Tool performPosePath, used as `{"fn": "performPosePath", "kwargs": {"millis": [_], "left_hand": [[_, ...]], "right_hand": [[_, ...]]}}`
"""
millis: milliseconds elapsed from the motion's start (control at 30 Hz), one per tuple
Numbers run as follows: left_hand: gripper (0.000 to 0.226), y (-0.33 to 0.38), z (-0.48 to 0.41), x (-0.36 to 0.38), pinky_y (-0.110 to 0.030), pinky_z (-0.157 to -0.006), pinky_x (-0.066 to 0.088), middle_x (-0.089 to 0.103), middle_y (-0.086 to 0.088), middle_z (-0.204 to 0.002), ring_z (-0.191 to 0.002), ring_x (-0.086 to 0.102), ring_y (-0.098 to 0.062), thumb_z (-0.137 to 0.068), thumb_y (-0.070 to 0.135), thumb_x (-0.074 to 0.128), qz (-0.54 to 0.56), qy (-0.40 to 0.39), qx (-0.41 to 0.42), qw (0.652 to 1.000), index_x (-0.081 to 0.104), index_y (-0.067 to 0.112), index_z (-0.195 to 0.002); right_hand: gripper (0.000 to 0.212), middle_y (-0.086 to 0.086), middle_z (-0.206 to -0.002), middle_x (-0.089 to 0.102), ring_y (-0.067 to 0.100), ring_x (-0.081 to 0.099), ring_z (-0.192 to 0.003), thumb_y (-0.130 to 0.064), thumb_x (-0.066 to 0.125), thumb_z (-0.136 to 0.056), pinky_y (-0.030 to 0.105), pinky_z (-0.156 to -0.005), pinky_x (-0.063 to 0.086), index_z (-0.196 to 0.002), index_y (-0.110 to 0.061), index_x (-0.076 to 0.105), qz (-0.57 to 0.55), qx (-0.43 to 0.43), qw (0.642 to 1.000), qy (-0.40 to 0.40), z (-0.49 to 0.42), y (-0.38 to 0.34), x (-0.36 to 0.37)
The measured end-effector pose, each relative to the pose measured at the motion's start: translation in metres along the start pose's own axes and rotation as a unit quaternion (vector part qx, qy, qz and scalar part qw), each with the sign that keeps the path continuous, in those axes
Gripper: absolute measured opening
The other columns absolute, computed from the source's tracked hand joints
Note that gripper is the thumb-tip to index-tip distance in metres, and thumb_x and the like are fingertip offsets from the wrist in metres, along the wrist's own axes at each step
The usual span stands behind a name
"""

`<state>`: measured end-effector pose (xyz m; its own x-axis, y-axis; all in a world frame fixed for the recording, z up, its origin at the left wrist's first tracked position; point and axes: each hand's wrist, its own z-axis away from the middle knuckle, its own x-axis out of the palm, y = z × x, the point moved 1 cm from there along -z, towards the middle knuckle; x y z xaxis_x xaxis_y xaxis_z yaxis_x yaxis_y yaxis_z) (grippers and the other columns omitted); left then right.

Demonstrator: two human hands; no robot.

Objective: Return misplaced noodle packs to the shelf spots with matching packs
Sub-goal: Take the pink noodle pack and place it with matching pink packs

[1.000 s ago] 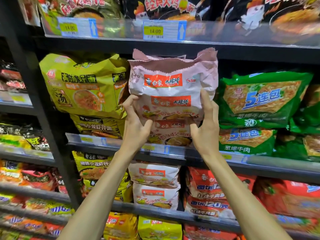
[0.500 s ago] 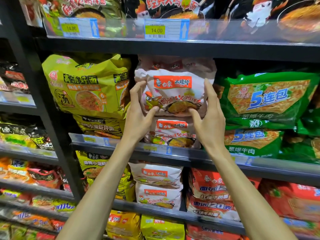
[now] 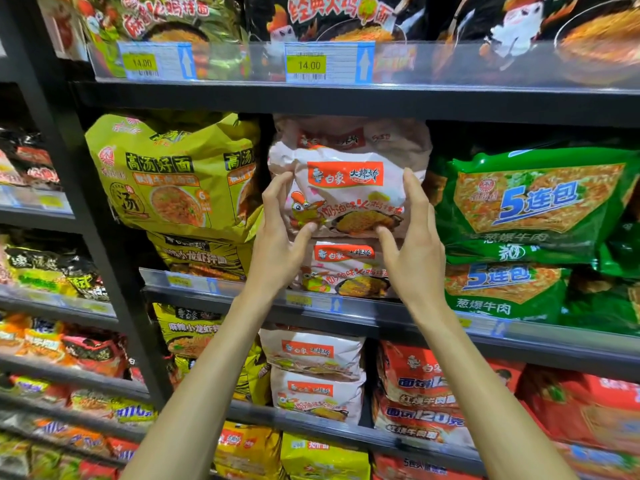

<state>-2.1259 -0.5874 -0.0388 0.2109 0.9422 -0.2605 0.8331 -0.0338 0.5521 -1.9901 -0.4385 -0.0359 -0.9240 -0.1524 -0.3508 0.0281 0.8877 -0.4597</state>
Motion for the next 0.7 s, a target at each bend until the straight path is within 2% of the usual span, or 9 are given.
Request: {"fn": "performPosePath", "kwargs": {"millis": [67,167,267,333,433,500,700], "left_hand": [[0.076,0.001,0.001,0.002,0.000,-0.108,0.026,0.029,0.009,-0.158,-0.143,0.022,0.017,-0.093,0.001,0.067,-0.006,0.005,-0.001,1.000,0.023,0.012,-0.154],[0.074,-0.002,0.000,0.002,-0.015,-0.117,0.030,0.026,0.015,-0.158,-0.142,0.021,0.019,-0.096,0.004,0.064,-0.013,0.009,0.000,1.000,0.021,0.015,-0.157],[0.075,-0.002,0.000,0.001,-0.032,-0.121,0.034,0.026,0.012,-0.161,-0.149,0.026,0.003,-0.097,0.004,0.063,-0.012,0.012,0.002,1.000,0.021,0.017,-0.158],[0.077,0.000,0.002,0.001,-0.037,-0.119,0.035,0.028,0.007,-0.164,-0.151,0.030,-0.010,-0.096,0.004,0.064,-0.017,0.011,0.001,1.000,0.022,0.019,-0.158],[0.077,0.003,0.008,0.000,-0.019,-0.120,0.029,0.029,0.003,-0.164,-0.151,0.028,-0.009,-0.096,0.006,0.065,-0.030,0.011,0.000,0.999,0.023,0.018,-0.158],[0.076,0.003,0.012,-0.002,-0.006,-0.115,0.024,0.030,0.003,-0.163,-0.149,0.028,-0.004,-0.096,0.008,0.065,-0.043,0.009,-0.002,0.999,0.023,0.019,-0.159],[0.075,0.006,0.020,-0.010,0.004,-0.102,0.023,0.033,0.004,-0.158,-0.136,0.029,0.008,-0.099,0.016,0.063,-0.068,-0.019,-0.025,0.997,0.020,0.025,-0.160]], "right_hand": [[0.082,-0.003,-0.145,0.044,0.022,0.059,-0.115,-0.014,0.065,-0.093,0.037,-0.081,0.053,-0.157,-0.035,0.017,0.004,-0.005,1.000,-0.007,0.002,0.000,-0.002],[0.080,-0.002,-0.147,0.043,0.018,0.052,-0.125,-0.013,0.064,-0.094,0.033,-0.086,0.050,-0.157,-0.034,0.020,0.004,-0.009,1.000,-0.014,0.003,-0.001,-0.006],[0.079,-0.004,-0.149,0.042,0.018,0.051,-0.128,-0.013,0.064,-0.094,0.035,-0.087,0.052,-0.157,-0.035,0.021,0.005,-0.017,1.000,-0.024,0.004,-0.003,-0.009],[0.080,-0.005,-0.148,0.043,0.018,0.055,-0.122,-0.013,0.064,-0.093,0.037,-0.078,0.055,-0.156,-0.036,0.021,0.019,-0.020,0.999,-0.030,0.003,-0.002,-0.011],[0.083,-0.006,-0.149,0.041,0.019,0.059,-0.115,-0.013,0.064,-0.093,0.032,-0.066,0.051,-0.157,-0.038,0.016,0.047,-0.025,0.998,-0.043,0.003,-0.002,-0.013],[0.083,-0.006,-0.149,0.041,0.019,0.059,-0.116,-0.017,0.063,-0.094,0.030,-0.066,0.048,-0.157,-0.038,0.014,0.060,-0.026,0.997,-0.051,0.004,-0.002,-0.014],[0.081,-0.005,-0.148,0.039,0.020,0.053,-0.122,-0.028,0.061,-0.094,0.033,-0.069,0.048,-0.156,-0.042,0.010,0.097,-0.017,0.992,-0.084,0.007,-0.011,-0.028]]}}
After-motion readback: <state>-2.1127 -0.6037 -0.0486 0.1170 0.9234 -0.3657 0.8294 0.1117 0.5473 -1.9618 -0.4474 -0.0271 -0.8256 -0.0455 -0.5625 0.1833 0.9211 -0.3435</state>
